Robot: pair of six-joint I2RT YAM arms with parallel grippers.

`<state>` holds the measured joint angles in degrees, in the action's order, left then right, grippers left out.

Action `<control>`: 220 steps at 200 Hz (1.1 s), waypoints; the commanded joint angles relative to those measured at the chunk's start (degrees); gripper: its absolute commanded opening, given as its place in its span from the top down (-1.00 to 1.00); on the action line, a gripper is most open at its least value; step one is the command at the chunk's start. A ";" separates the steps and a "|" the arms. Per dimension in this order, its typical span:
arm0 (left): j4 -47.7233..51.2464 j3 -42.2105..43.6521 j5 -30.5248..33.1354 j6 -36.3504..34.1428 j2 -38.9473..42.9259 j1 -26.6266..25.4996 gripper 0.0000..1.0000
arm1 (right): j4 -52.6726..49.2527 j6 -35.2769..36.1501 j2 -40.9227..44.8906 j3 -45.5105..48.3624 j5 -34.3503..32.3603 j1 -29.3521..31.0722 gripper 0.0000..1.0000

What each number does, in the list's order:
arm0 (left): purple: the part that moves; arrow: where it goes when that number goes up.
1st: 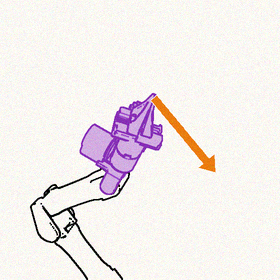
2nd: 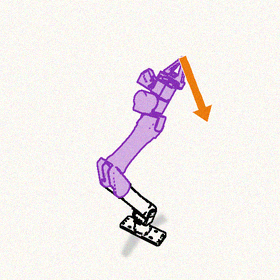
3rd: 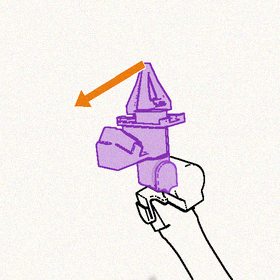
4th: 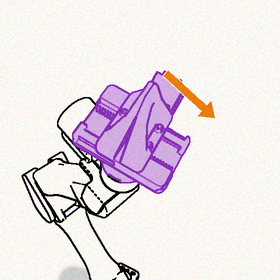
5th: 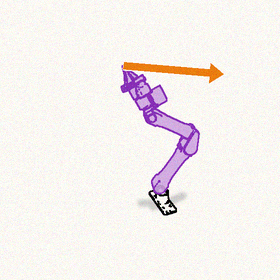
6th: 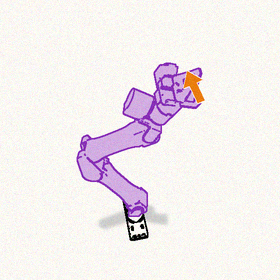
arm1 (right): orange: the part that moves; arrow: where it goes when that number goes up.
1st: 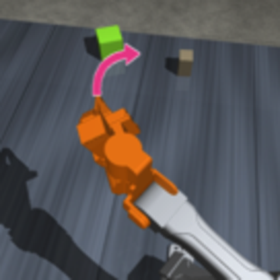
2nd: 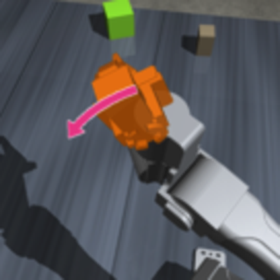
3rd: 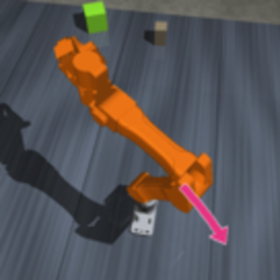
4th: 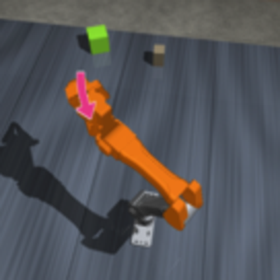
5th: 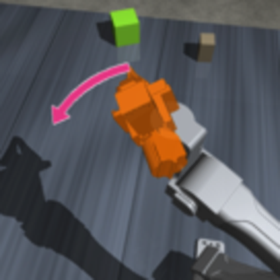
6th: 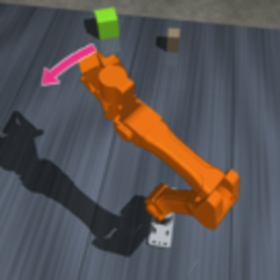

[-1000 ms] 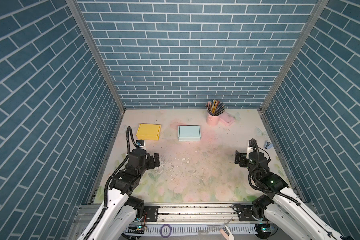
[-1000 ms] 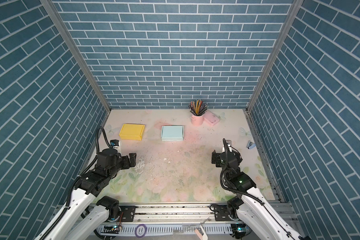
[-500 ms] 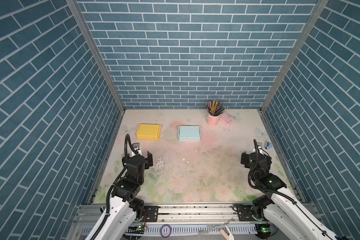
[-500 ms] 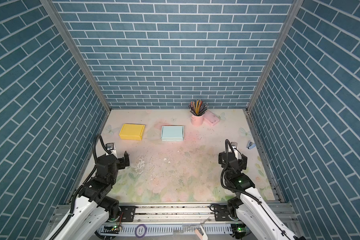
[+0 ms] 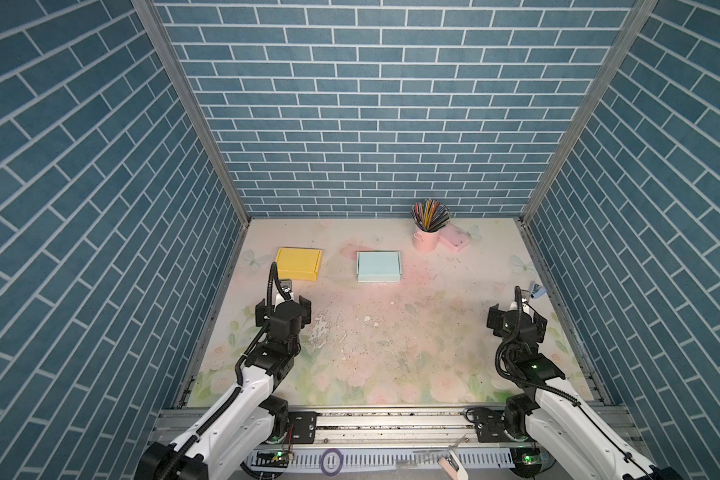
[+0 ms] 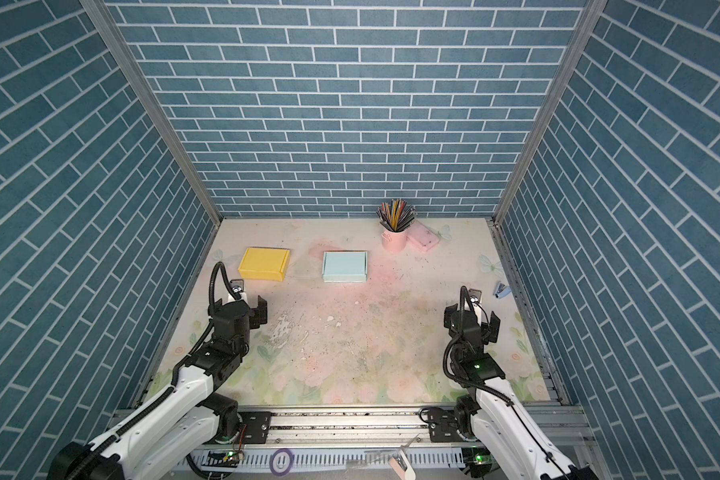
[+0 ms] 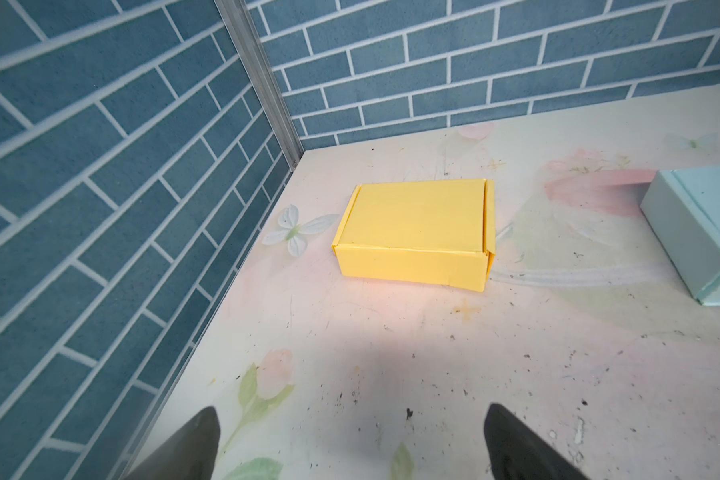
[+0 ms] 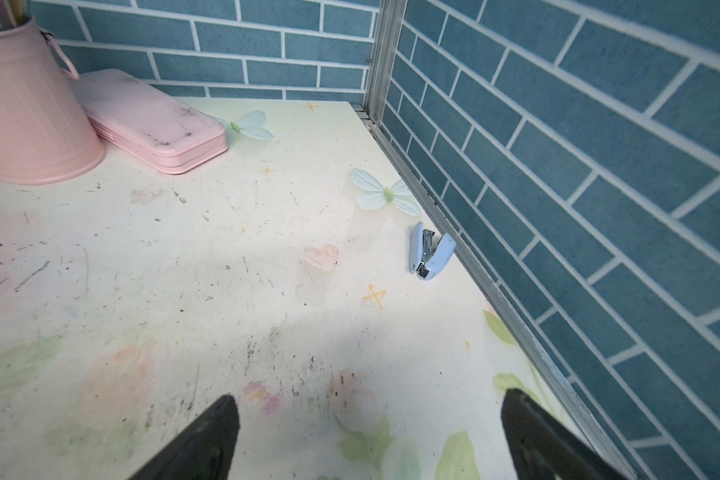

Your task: Fold the paper box

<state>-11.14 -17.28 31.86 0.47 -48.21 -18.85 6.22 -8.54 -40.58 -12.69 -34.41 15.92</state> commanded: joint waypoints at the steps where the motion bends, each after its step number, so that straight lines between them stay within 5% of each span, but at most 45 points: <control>1: -7.33 0.92 -0.48 -1.90 -1.20 0.89 -0.99 | 7.23 0.35 -2.26 0.59 2.77 -2.08 -0.97; 121: -23.55 3.53 -10.44 0.20 -14.32 8.31 -0.99 | 20.57 -0.78 -11.94 1.86 9.53 -8.94 -0.97; 220: -27.70 -1.64 -14.33 -0.03 -24.44 11.73 -0.99 | 31.44 -0.43 -24.18 -0.84 11.90 -11.77 -0.97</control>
<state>-37.41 -15.92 18.41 0.45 -71.26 -8.05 32.88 -8.73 -62.98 -11.68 -23.62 4.95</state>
